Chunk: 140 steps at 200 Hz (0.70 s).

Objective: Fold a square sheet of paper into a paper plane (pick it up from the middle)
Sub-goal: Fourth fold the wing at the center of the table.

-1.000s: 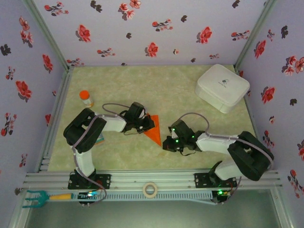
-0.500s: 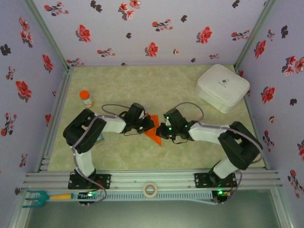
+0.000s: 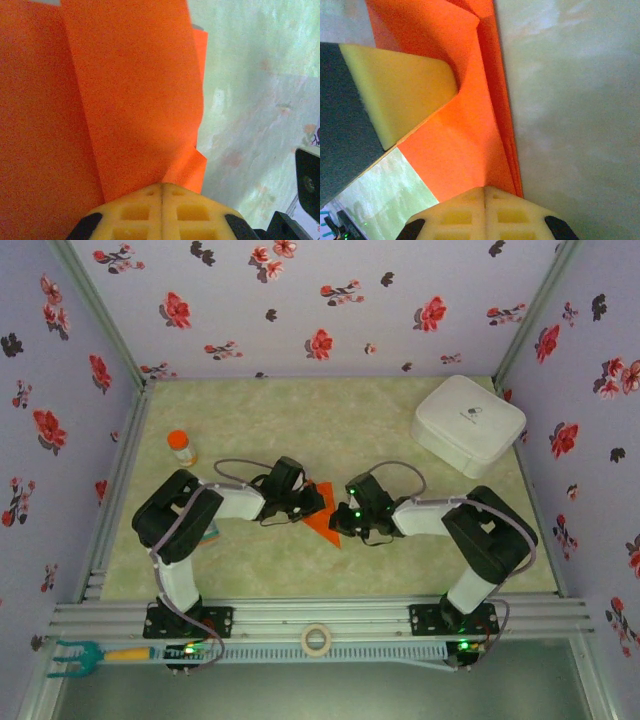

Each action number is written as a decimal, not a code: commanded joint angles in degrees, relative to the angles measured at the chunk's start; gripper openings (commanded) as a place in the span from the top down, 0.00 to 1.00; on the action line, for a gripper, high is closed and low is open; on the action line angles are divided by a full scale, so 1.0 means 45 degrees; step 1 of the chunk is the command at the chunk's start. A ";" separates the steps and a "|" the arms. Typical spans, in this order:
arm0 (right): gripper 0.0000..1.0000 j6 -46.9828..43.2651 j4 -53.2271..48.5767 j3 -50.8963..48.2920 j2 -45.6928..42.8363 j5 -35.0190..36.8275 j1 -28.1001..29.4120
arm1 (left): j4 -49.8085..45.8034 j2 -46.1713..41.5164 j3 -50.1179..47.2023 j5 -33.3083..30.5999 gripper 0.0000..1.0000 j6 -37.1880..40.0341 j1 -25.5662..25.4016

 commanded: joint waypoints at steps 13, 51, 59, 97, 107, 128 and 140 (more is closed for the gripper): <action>1.00 -0.0423 -0.1339 -0.0961 0.0470 0.0377 -0.0061 | -0.1392 -0.0715 0.0650 0.0238 0.95 0.0826 -0.0008; 1.00 -0.0668 -0.1617 -0.0687 0.0398 0.0361 -0.0120 | -0.1370 -0.0696 0.0631 0.0681 0.97 0.0562 -0.0273; 1.00 -0.0668 -0.1582 -0.0667 0.0392 0.0357 -0.0127 | -0.1245 -0.0573 0.0672 0.0797 0.97 0.0520 -0.0305; 1.00 -0.0668 -0.1502 -0.0743 0.0437 0.0328 -0.0139 | -0.1327 0.0369 0.0670 0.0593 0.98 0.0491 -0.0143; 1.00 -0.0649 -0.1446 -0.0783 0.0474 0.0299 -0.0146 | -0.1212 0.0584 0.0703 0.0523 0.98 0.0471 -0.0026; 1.00 -0.0745 -0.1586 -0.0896 0.0499 0.0356 -0.0140 | -0.1529 0.0653 0.0740 -0.0036 0.99 0.0518 0.0268; 1.00 -0.0804 -0.1613 -0.0986 0.0512 0.0362 -0.0139 | -0.1731 0.0630 0.0758 -0.0247 0.99 0.0594 0.0514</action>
